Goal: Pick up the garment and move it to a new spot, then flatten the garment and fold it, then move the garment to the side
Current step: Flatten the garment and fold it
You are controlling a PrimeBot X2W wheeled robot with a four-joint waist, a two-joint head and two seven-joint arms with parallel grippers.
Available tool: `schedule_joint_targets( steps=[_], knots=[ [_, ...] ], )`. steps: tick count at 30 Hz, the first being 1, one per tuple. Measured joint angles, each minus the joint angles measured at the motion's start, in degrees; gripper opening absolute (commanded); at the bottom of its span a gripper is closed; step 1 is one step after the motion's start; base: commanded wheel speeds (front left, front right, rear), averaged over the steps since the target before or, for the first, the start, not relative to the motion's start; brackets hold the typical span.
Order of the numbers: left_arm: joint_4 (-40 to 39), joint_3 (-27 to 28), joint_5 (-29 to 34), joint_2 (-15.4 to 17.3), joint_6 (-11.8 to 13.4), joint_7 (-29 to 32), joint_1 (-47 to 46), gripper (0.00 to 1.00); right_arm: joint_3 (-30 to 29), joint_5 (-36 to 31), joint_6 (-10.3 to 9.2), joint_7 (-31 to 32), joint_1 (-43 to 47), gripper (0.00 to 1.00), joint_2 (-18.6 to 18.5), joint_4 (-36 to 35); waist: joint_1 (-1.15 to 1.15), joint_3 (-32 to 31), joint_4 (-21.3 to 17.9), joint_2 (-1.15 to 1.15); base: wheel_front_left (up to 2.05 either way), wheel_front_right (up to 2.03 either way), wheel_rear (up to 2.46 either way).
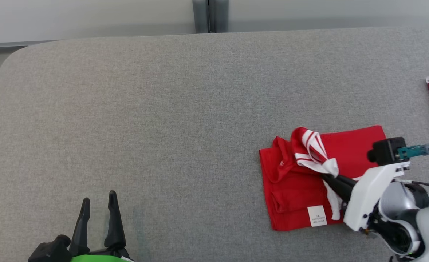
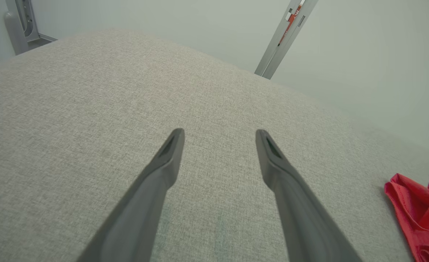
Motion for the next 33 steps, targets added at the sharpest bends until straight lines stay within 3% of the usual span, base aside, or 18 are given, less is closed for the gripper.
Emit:
schedule_joint_targets(
  steps=[4,12,13,15,16,22,27,33],
  knots=[
    [0.3,-0.1,0.4,0.0,0.0,0.0,0.0,1.0,2.4,-1.6,0.0,-3.4,-1.3,0.0,3.4,2.8,0.0,-0.2,0.0,0.0,0.0,0.0,0.0],
    [1.3,-0.5,1.3,0.0,0.0,0.0,0.2,1.0,4.8,-3.8,0.0,-7.5,-3.8,0.0,5.8,6.7,0.0,-1.1,-0.3,0.0,0.0,0.0,0.0],
    [1.5,-0.8,1.6,0.0,0.0,0.0,0.3,1.0,5.1,-4.1,0.0,-7.8,-4.0,0.07,6.1,7.2,0.0,-1.3,-0.3,0.0,0.0,0.0,0.0],
    [1.5,-1.3,1.6,0.0,0.0,0.0,0.4,1.0,5.5,-4.3,0.0,-8.7,-4.3,0.6,6.9,7.5,0.0,-1.5,-0.4,0.0,0.0,0.0,0.0],
    [1.6,-1.4,1.6,0.0,0.0,0.0,0.5,1.0,5.6,-4.7,0.0,-9.3,-4.3,1.0,7.3,7.5,0.0,-1.7,-0.4,0.0,0.0,0.0,0.0],
    [2.1,-1.7,1.6,0.0,0.3,0.0,2.6,1.0,6.3,-5.6,0.0,-15.2,-1.6,1.0,6.8,-1.0,0.0,-3.6,-0.5,0.0,0.0,0.0,0.0],
    [2.2,-0.7,2.2,0.0,0.5,0.0,4.7,1.0,2.1,-8.3,0.0,-25.4,5.5,1.0,2.9,-8.8,0.0,-6.4,-0.8,0.0,0.0,0.0,0.0],
    [1.1,0.6,3.8,0.0,0.0,0.0,5.8,1.0,-4.5,-19.9,-0.01,-43.7,13.7,1.0,-2.4,-0.6,0.0,-9.8,-1.3,0.0,0.0,0.0,0.0]
  ],
)
